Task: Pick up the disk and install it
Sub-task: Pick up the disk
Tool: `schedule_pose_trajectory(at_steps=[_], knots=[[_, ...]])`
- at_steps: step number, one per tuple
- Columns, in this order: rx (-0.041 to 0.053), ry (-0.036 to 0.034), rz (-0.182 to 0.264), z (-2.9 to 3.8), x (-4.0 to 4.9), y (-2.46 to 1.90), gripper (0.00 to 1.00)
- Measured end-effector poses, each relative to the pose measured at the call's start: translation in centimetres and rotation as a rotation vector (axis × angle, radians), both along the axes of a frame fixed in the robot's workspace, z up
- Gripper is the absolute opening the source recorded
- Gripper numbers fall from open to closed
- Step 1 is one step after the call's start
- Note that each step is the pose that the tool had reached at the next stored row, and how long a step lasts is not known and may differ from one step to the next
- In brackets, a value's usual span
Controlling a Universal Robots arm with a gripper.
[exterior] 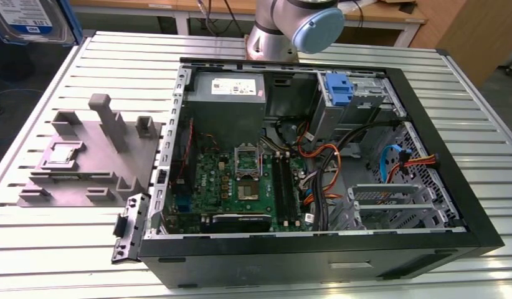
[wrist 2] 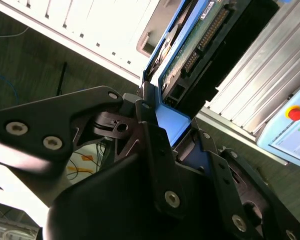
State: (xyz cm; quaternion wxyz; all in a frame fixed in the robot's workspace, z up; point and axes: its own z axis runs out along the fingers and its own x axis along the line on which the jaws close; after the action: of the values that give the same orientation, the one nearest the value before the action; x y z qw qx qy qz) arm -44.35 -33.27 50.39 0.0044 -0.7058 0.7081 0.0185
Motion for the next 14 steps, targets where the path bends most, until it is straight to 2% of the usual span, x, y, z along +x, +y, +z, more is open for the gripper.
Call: schedule_pose_trajectory(at_steps=[6,14], knots=[[0.0000,-0.0001,0.000,0.00,0.01,-0.79,0.37],[0.0000,0.0000,0.000,0.00,1.14,-0.86,0.37]])
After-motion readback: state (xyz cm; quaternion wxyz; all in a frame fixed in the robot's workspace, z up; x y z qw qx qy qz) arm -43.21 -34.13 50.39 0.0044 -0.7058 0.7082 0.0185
